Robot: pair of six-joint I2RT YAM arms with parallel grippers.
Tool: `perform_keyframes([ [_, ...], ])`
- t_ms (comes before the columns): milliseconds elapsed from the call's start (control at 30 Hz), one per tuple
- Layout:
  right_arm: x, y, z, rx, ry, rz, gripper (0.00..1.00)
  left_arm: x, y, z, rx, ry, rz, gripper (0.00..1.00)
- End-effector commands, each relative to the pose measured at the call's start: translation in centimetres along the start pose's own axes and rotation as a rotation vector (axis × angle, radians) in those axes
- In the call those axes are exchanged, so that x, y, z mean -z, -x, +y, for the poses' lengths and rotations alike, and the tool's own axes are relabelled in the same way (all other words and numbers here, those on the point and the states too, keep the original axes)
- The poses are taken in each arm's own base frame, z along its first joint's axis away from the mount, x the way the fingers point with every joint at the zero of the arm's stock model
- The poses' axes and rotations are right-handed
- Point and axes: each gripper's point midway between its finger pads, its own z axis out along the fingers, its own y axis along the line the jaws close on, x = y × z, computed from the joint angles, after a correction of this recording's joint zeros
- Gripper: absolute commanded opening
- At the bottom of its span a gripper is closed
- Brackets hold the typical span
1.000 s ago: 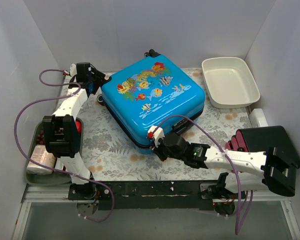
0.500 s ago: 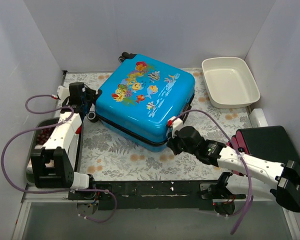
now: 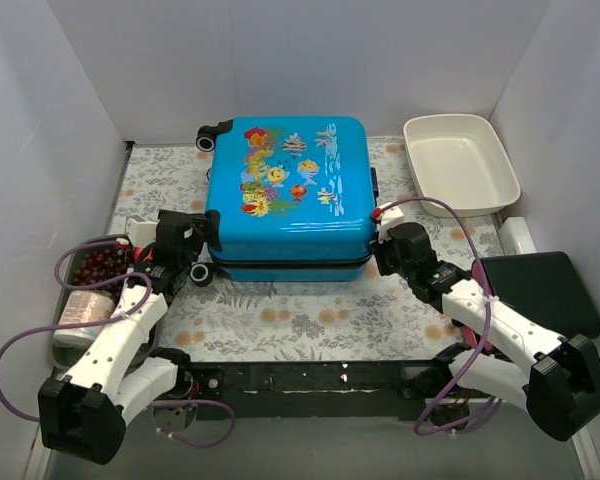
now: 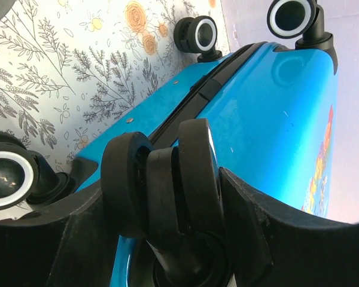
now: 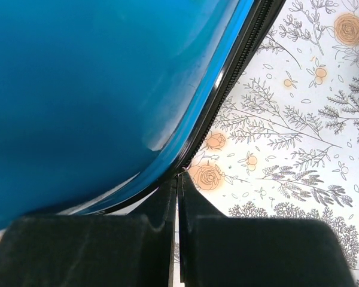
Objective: Open, take out, and arrange the luggage
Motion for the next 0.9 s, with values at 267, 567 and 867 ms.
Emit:
perform_keyframes([
  [267,4.8,2.7,7.4,0.135,0.45,0.001,0.01,0.0,-3.5,4.6,-0.02,0.236,0.078,0.0],
  [567,6.9,1.1,8.2,0.146,0.529,0.037,0.01,-0.8,-2.9,4.9,-0.026,0.302,0.013,0.0],
  [867,6.0,3.8,11.9,0.143,0.555,-0.106,0.01,-0.2,-4.2,4.6,-0.052,0.283,0.056,0.0],
])
